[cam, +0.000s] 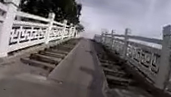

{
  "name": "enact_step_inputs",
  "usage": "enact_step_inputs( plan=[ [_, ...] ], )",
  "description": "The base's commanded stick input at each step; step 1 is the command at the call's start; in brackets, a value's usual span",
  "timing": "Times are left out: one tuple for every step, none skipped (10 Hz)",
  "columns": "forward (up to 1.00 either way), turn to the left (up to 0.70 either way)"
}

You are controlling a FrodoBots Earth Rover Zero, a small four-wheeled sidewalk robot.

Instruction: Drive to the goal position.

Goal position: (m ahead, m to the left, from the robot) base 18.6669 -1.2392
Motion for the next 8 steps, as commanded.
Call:
enact_step_inputs(
  plan=[
    [0.70, 0.00],
    [0.70, 0.00],
    [0.70, 0.00],
    [0.70, 0.00],
    [0.70, 0.00],
    [0.70, 0.00],
    [0.70, 0.00],
    [0.70, 0.00]
  ],
)
